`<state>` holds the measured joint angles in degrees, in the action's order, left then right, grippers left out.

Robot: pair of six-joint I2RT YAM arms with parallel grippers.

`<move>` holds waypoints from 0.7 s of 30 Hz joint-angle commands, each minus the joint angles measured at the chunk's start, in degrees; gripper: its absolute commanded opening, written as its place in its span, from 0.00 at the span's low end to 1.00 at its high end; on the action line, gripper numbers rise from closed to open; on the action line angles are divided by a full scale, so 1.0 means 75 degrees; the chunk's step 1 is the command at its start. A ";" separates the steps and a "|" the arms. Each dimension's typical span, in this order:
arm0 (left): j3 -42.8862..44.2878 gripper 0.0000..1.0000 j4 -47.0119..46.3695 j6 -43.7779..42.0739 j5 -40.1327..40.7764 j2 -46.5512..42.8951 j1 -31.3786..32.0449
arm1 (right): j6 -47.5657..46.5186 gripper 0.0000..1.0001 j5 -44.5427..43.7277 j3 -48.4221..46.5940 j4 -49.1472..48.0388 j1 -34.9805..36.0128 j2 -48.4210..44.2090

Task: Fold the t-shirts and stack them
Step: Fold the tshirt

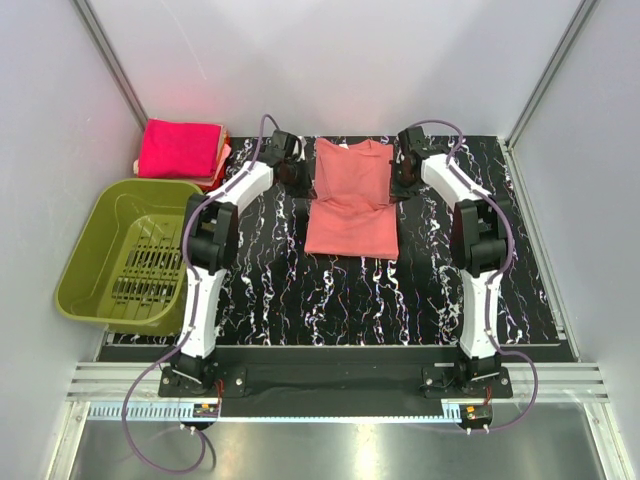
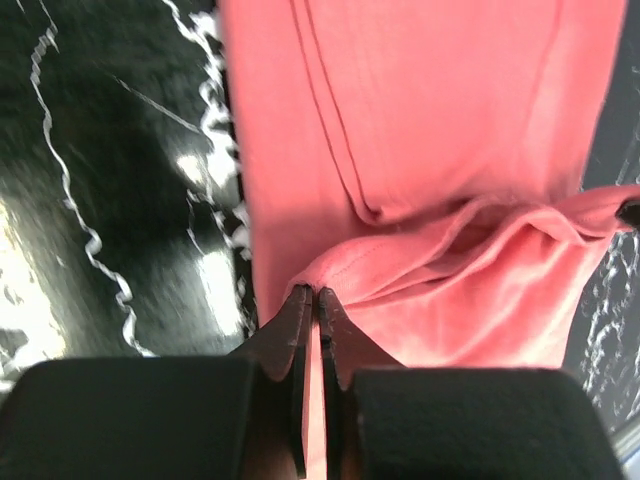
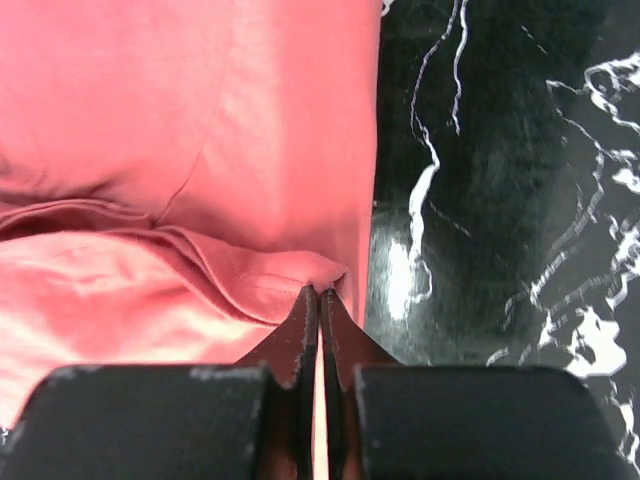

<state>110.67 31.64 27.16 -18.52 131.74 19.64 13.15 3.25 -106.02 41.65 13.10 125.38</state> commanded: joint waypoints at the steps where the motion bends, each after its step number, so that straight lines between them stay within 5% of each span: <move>1: 0.0641 0.07 -0.0094 -0.0058 0.0032 0.0328 -0.0134 | -0.0299 0.04 0.0235 -0.0663 -0.0174 -0.0060 0.0309; 6: 0.0677 0.24 -0.0070 0.0070 0.0360 0.0177 -0.0169 | -0.0487 0.29 0.0586 -0.1274 -0.0128 -0.0071 0.0591; 8: 0.0677 0.51 0.0023 0.0024 0.0757 -0.0033 -0.0204 | -0.0452 0.34 0.0552 -0.1286 -0.0092 -0.0095 0.0439; 9: 0.0677 0.72 0.0082 -0.0034 0.0817 -0.0116 -0.0251 | -0.0406 0.38 0.0494 -0.1240 -0.0023 -0.0095 0.0357; 10: 0.0642 0.73 0.0094 -0.0128 0.0817 -0.0198 -0.0274 | -0.0336 0.44 0.0470 -0.1089 0.0025 -0.0106 0.0113; 13: 0.0467 0.71 0.0094 -0.0456 0.0619 -0.0596 -0.0275 | -0.0172 0.45 0.0655 -0.0597 0.0048 -0.0106 -0.0438; 17: 0.0045 0.53 -0.0140 -0.0457 -0.0072 -0.1006 -0.0228 | -0.0089 0.39 0.1078 -0.0197 -0.0033 -0.0106 -0.0558; 18: -0.0072 0.39 -0.0314 -0.0445 -0.0236 -0.1042 -0.0170 | -0.0077 0.35 0.1137 -0.0173 -0.0045 -0.0095 -0.0511; 21: -0.0447 0.19 -0.0561 -0.0352 -0.0705 -0.1007 -0.0099 | -0.0054 0.26 0.1360 -0.0103 -0.0103 -0.0107 -0.0265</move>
<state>109.30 31.44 25.06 -18.48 127.15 17.98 12.23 10.11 -107.66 41.71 12.58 124.66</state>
